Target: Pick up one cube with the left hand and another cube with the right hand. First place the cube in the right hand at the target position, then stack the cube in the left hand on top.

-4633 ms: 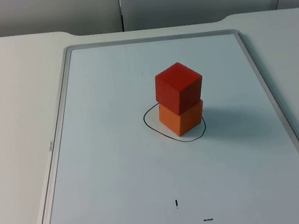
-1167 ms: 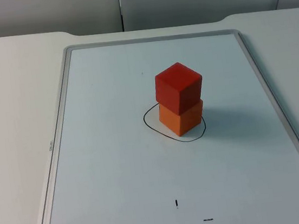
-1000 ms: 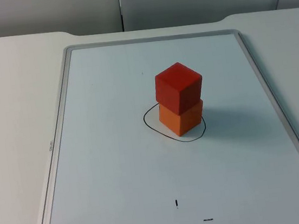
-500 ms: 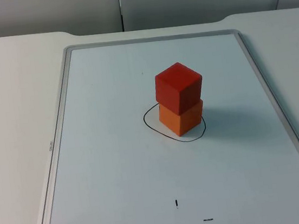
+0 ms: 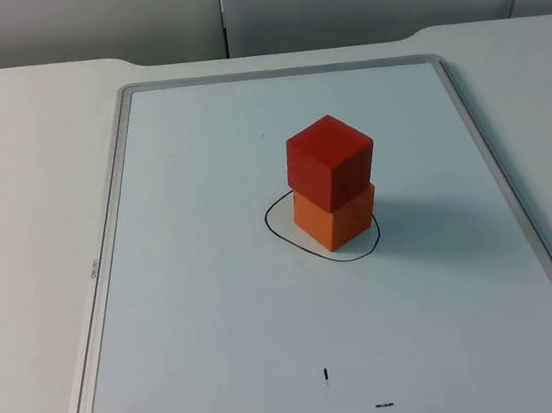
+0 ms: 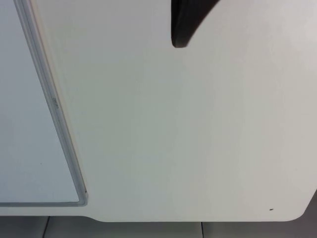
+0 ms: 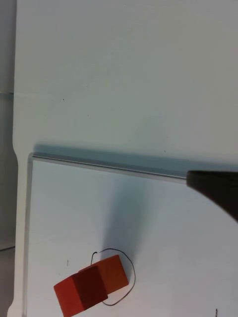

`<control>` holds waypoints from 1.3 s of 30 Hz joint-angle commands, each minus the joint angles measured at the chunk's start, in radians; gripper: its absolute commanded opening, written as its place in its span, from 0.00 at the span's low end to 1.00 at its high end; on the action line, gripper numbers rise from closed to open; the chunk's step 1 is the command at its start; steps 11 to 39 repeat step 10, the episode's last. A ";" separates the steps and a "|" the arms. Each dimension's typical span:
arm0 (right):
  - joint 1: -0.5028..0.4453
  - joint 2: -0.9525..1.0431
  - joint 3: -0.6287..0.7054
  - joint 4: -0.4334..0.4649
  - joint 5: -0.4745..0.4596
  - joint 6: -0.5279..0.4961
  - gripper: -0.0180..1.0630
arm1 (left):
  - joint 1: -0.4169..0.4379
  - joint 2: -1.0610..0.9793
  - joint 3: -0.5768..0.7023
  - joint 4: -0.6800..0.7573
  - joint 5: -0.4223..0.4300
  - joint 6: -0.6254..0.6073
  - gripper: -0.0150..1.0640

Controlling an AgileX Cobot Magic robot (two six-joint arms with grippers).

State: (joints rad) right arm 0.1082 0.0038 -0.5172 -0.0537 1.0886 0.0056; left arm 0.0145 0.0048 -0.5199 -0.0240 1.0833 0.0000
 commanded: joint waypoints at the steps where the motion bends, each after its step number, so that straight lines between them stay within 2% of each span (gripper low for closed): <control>1: -0.007 -0.004 0.008 0.003 -0.011 -0.006 0.98 | 0.004 -0.005 0.006 -0.003 -0.006 -0.006 0.99; 3: -0.018 -0.004 0.008 0.003 -0.011 -0.006 0.98 | 0.004 -0.005 0.006 -0.003 -0.006 -0.006 0.99; 10: -0.144 -0.004 0.008 0.003 -0.011 -0.006 0.98 | 0.004 -0.005 0.006 -0.003 -0.006 -0.006 0.99; 39: -0.144 -0.004 0.008 0.003 -0.011 -0.006 0.98 | 0.004 -0.005 0.006 -0.003 -0.006 -0.006 0.99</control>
